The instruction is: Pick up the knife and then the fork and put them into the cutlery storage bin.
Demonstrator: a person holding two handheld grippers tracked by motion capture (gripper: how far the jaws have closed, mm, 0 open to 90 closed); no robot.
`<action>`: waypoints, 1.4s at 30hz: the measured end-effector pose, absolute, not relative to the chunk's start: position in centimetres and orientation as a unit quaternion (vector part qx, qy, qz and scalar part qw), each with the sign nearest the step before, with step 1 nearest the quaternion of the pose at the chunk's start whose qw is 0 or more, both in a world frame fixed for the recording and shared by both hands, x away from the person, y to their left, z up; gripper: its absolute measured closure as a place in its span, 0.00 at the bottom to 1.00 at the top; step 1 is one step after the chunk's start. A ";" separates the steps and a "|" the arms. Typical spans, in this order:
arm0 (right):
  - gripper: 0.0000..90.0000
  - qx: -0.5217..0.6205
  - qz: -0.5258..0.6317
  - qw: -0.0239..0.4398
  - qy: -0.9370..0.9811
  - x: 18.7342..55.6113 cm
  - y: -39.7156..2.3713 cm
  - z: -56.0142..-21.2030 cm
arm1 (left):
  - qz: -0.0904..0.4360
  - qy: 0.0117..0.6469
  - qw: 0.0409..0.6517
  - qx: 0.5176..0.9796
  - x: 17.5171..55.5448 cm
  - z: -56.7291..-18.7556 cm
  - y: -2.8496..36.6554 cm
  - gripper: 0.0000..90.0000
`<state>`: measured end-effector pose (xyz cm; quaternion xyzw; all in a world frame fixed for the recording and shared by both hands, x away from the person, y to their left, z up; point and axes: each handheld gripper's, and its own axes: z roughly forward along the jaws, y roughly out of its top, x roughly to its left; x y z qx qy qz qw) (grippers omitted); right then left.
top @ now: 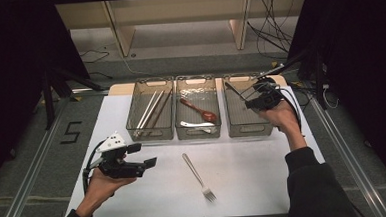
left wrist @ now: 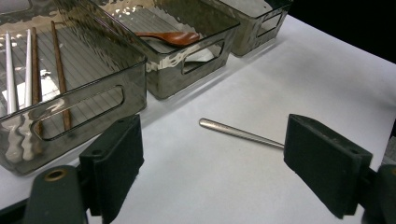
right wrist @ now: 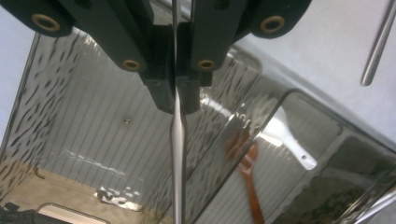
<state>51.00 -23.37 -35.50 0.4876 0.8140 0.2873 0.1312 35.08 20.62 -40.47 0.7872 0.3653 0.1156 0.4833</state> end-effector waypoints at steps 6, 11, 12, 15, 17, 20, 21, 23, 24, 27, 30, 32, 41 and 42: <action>0.99 0.506 0.277 0.133 0.806 52.4 -23.4 -35.9 | 0.115 0.365 0.484 0.787 35.1 -40.5 20.7 0.21; 0.99 0.518 0.269 0.134 0.801 53.3 -23.3 -36.2 | 0.115 0.365 0.485 0.787 35.1 -40.4 20.7 0.21; 0.99 0.521 0.266 0.134 0.800 53.5 -23.3 -36.3 | 0.115 0.364 0.485 0.787 35.1 -40.4 20.7 0.21; 0.99 0.525 0.263 0.134 0.798 53.9 -23.2 -36.5 | 0.114 0.364 0.486 0.786 35.0 -40.4 20.6 0.21; 0.98 0.527 0.260 0.134 0.798 54.1 -23.0 -36.7 | 0.114 0.364 0.486 0.786 35.0 -40.4 20.7 0.21; 0.98 0.532 0.251 0.134 0.798 54.5 -22.8 -37.0 | 0.115 0.366 0.488 0.784 35.0 -40.4 20.6 0.21; 0.98 0.533 0.248 0.134 0.798 54.6 -22.7 -37.1 | 0.115 0.366 0.488 0.784 35.0 -40.4 20.6 0.21; 0.98 0.536 0.244 0.135 0.797 54.9 -22.6 -37.3 | 0.115 0.366 0.489 0.784 35.0 -40.4 20.6 0.21; 0.98 0.538 0.240 0.134 0.797 55.0 -22.6 -37.4 | 0.115 0.366 0.489 0.784 35.0 -40.4 20.6 0.21; 0.98 0.542 0.235 0.135 0.796 55.3 -22.5 -37.7 | 0.115 0.366 0.489 0.784 35.0 -40.4 20.7 0.21; 0.98 0.543 0.231 0.135 0.796 55.4 -22.4 -37.9 | 0.115 0.366 0.489 0.783 35.0 -40.4 20.7 0.21; 0.98 0.542 0.227 0.136 0.798 55.5 -22.3 -38.1 | 0.115 0.366 0.489 0.783 35.0 -40.4 20.7 0.21; 0.97 0.545 0.217 0.147 0.797 56.0 -21.8 -38.5 | 0.114 0.366 0.489 0.784 35.0 -40.4 20.6 0.21; 0.97 0.546 0.216 0.148 0.796 56.0 -21.8 -38.6 | 0.115 0.365 0.489 0.784 35.0 -40.4 20.6 0.21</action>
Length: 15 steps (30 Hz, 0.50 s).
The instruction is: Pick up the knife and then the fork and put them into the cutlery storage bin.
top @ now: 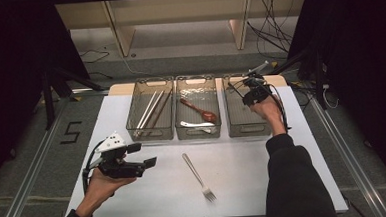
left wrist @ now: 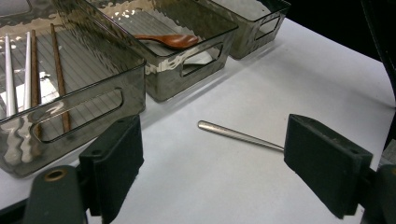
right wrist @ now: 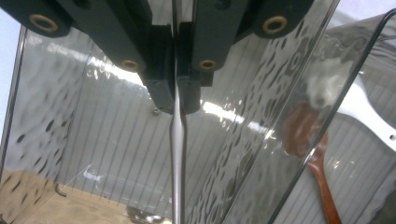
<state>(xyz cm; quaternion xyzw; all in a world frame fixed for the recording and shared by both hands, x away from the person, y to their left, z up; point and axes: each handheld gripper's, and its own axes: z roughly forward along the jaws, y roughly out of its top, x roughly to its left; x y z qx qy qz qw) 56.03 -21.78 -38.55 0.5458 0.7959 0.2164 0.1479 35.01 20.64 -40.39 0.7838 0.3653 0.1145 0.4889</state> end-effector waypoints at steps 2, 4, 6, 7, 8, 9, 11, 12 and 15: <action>0.97 0.543 0.213 0.147 0.799 56.1 -21.7 -38.7 | 0.114 0.365 0.489 0.784 35.0 -40.4 20.6 0.21; 0.97 0.544 0.209 0.149 0.799 56.2 -21.5 -38.8 | 0.114 0.366 0.489 0.784 35.0 -40.4 20.6 0.21; 0.96 0.544 0.208 0.153 0.799 56.4 -21.4 -39.0 | 0.114 0.365 0.489 0.784 35.0 -40.4 20.7 0.21; 0.93 0.546 0.208 0.152 0.797 56.4 -21.4 -39.0 | 0.114 0.366 0.489 0.784 35.0 -40.4 20.7 0.21; 0.90 0.546 0.216 0.156 0.794 56.4 -21.4 -39.0 | 0.114 0.366 0.489 0.784 35.0 -40.4 20.7 0.21; 0.90 0.545 0.230 0.157 0.791 56.4 -21.4 -38.8 | 0.114 0.366 0.489 0.784 35.0 -40.4 20.7 0.21; 0.87 0.537 0.243 0.162 0.791 56.3 -21.3 -38.1 | 0.113 0.366 0.489 0.783 35.0 -40.4 20.7 0.21; 0.83 0.535 0.244 0.163 0.792 56.3 -21.2 -37.8 | 0.113 0.366 0.489 0.784 35.0 -40.4 20.7 0.21; 0.76 0.535 0.254 0.159 0.790 56.1 -21.1 -37.1 | 0.114 0.363 0.487 0.786 35.0 -40.4 20.7 0.21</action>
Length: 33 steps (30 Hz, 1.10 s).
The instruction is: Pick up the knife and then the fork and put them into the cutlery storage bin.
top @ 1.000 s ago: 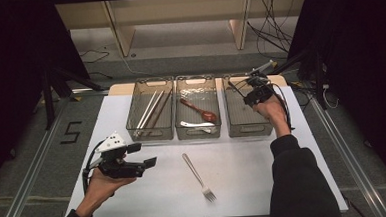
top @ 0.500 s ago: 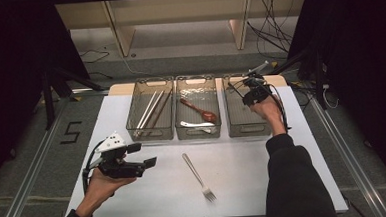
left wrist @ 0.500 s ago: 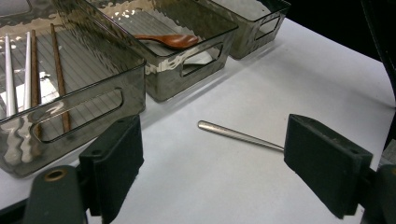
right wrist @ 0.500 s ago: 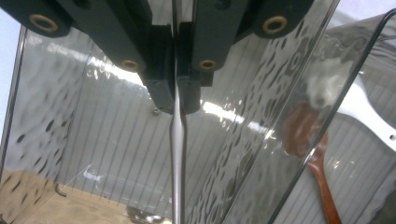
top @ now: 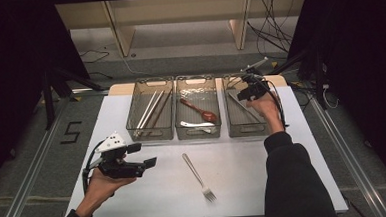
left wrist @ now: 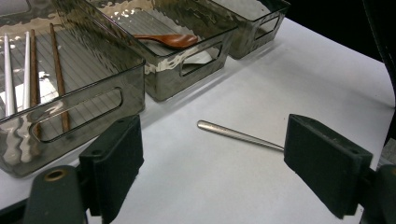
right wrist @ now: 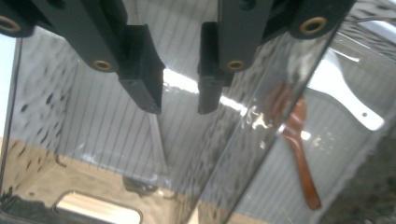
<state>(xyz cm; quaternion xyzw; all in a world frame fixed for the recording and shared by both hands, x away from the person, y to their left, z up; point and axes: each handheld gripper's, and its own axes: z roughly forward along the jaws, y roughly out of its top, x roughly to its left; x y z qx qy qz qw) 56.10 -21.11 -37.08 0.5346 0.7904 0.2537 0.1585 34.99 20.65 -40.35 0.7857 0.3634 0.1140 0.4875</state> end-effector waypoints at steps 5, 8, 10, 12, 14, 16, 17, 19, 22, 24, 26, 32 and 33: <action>0.62 0.527 0.253 0.150 0.797 55.7 -20.8 -37.0 | 0.113 0.363 0.487 0.786 35.0 -40.4 20.7 0.21; 0.58 0.520 0.258 0.146 0.801 55.4 -20.6 -36.8 | 0.113 0.365 0.489 0.784 35.0 -40.4 20.6 0.21; 0.55 0.518 0.260 0.146 0.801 55.1 -20.4 -36.6 | 0.113 0.364 0.487 0.786 35.0 -40.4 20.7 0.21; 0.52 0.515 0.264 0.142 0.803 54.9 -20.3 -36.4 | 0.114 0.363 0.487 0.786 35.0 -40.4 20.6 0.21; 0.49 0.512 0.267 0.141 0.804 54.7 -20.2 -36.3 | 0.114 0.363 0.487 0.786 35.0 -40.4 20.6 0.21; 0.47 0.513 0.273 0.137 0.802 54.4 -20.1 -36.1 | 0.114 0.364 0.487 0.786 35.0 -40.4 20.7 0.21; 0.46 0.512 0.275 0.133 0.803 54.2 -20.0 -36.1 | 0.114 0.364 0.487 0.786 35.0 -40.4 20.7 0.21; 0.42 0.507 0.277 0.134 0.805 53.9 -19.9 -35.9 | 0.114 0.365 0.489 0.784 35.0 -40.4 20.6 0.21; 0.39 0.499 0.284 0.132 0.808 53.2 -19.6 -35.7 | 0.114 0.365 0.489 0.784 35.0 -40.4 20.6 0.21; 0.37 0.492 0.291 0.128 0.811 52.5 -19.5 -35.6 | 0.114 0.364 0.487 0.786 35.0 -40.4 20.7 0.21; 0.36 0.484 0.298 0.126 0.813 51.8 -19.3 -35.6 | 0.114 0.366 0.489 0.784 35.0 -40.4 20.6 0.21; 0.35 0.462 0.312 0.125 0.821 49.4 -18.7 -35.3 | 0.114 0.364 0.487 0.786 35.0 -40.4 20.6 0.21; 0.34 0.458 0.313 0.124 0.823 49.1 -18.6 -35.2 | 0.115 0.364 0.487 0.785 35.0 -40.4 20.6 0.21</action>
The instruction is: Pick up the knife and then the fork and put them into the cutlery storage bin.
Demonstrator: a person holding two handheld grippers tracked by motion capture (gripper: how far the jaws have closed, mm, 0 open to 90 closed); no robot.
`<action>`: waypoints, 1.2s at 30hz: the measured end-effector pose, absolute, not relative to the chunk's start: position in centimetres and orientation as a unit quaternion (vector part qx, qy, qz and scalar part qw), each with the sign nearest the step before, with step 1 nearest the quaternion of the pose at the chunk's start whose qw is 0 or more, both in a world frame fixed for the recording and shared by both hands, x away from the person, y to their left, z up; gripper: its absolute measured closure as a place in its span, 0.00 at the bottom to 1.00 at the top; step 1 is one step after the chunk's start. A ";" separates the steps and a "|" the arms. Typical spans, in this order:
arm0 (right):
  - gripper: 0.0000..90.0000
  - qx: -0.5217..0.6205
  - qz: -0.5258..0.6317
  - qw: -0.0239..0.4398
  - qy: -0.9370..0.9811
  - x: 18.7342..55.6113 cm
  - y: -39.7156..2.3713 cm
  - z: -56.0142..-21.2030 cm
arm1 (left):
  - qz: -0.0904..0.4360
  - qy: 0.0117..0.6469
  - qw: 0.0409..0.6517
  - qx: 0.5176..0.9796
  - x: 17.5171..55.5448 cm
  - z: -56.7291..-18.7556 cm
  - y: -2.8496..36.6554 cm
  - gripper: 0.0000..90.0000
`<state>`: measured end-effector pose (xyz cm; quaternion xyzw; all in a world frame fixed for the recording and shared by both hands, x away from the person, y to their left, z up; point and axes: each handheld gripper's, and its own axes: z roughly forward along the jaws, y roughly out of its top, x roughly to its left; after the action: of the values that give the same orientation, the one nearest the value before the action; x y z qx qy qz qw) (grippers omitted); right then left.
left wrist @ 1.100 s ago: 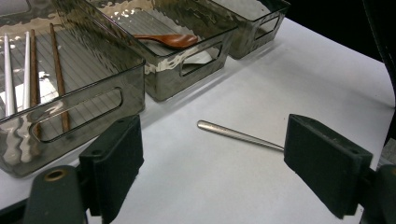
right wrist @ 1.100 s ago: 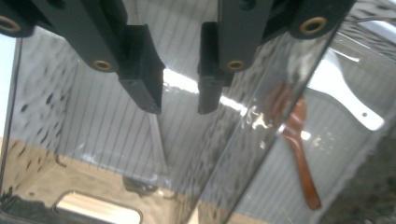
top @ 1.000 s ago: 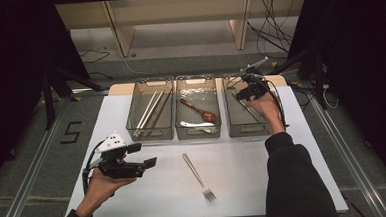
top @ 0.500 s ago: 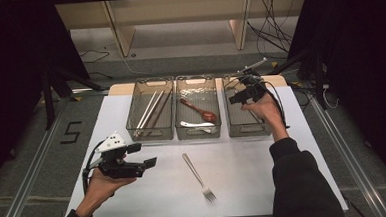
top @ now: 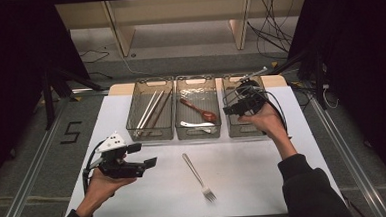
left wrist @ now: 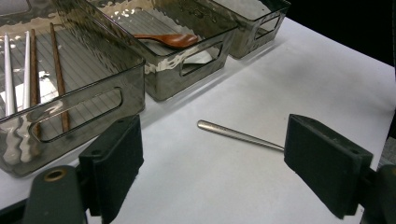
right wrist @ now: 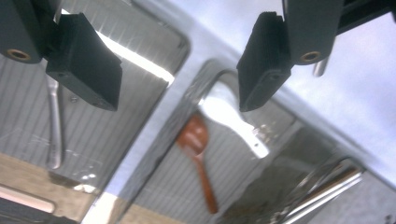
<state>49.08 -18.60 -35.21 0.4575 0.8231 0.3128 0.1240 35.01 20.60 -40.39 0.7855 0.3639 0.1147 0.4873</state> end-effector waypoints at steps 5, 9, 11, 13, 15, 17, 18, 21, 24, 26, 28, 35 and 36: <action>0.33 0.443 0.326 0.122 0.826 47.3 -18.2 -35.1 | 0.114 0.364 0.487 0.785 35.0 -40.4 20.6 0.21; 0.33 0.435 0.338 0.115 0.827 46.2 -17.8 -35.3 | 0.113 0.366 0.490 0.783 35.0 -40.4 20.6 0.21; 0.33 0.433 0.341 0.110 0.828 45.9 -17.7 -35.4 | 0.113 0.366 0.490 0.783 35.0 -40.4 20.6 0.21; 0.33 0.430 0.345 0.104 0.828 45.6 -17.5 -35.4 | 0.113 0.365 0.490 0.783 35.0 -40.4 20.6 0.21; 0.33 0.428 0.347 0.105 0.828 45.3 -17.4 -35.4 | 0.113 0.364 0.489 0.785 35.0 -40.4 20.6 0.21; 0.33 0.426 0.350 0.103 0.828 45.2 -17.3 -35.3 | 0.112 0.364 0.488 0.785 35.0 -40.4 20.6 0.21; 0.33 0.424 0.352 0.103 0.828 45.1 -17.3 -35.3 | 0.113 0.363 0.489 0.785 35.0 -40.4 20.6 0.21; 0.32 0.420 0.352 0.103 0.830 44.8 -17.0 -35.4 | 0.112 0.364 0.489 0.785 35.0 -40.4 20.6 0.21; 0.31 0.416 0.349 0.101 0.833 44.7 -16.7 -35.6 | 0.112 0.363 0.489 0.785 35.0 -40.4 20.6 0.21; 0.31 0.414 0.347 0.098 0.836 44.6 -16.4 -35.7 | 0.112 0.363 0.490 0.785 35.0 -40.4 20.6 0.21; 0.31 0.412 0.346 0.095 0.838 44.5 -16.2 -35.8 | 0.112 0.363 0.489 0.785 35.0 -40.4 20.6 0.21; 0.31 0.399 0.340 0.090 0.847 44.1 -15.2 -36.2 | 0.112 0.362 0.489 0.786 35.0 -40.4 20.6 0.21; 0.31 0.397 0.339 0.088 0.848 44.1 -15.0 -36.3 | 0.112 0.363 0.489 0.785 35.0 -40.4 20.6 0.21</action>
<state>44.08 -15.05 -36.28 0.3974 0.8480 0.3393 0.0884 34.97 20.57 -40.38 0.7852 0.3626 0.1118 0.4893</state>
